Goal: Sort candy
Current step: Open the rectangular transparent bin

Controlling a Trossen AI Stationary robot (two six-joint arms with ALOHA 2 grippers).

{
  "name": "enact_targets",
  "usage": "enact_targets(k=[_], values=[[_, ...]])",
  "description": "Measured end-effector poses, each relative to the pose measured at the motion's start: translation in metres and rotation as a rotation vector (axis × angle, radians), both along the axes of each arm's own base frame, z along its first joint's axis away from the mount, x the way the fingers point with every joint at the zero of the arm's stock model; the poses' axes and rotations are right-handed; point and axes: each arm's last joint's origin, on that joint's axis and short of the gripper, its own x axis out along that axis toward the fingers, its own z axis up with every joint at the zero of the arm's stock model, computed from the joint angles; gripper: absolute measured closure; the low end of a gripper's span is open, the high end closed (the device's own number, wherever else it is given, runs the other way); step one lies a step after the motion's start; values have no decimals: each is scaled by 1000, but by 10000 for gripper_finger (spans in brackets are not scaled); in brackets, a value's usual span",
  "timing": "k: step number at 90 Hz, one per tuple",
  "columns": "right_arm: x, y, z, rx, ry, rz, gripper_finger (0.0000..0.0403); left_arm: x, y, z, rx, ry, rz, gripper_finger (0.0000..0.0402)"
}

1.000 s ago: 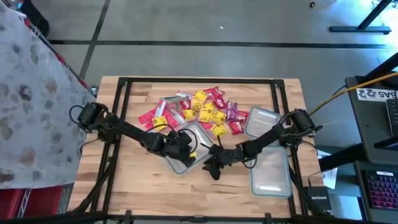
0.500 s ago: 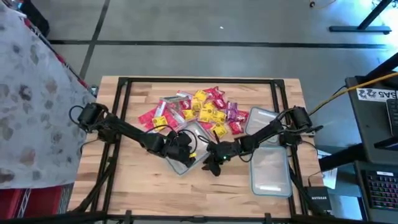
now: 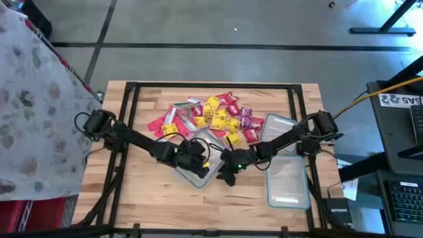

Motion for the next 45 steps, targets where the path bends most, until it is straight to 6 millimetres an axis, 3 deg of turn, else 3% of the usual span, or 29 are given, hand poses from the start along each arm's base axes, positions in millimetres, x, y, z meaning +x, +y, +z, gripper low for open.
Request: enact_targets(k=[28, 45], values=[[-8, 12, 10, -5, 5, 37, 214, 1, -1, 0, 10, 4, -50, 401], [-5, 11, 11, -9, -29, 18, 214, -3, -3, 14, 64, 8, -154, 402]])
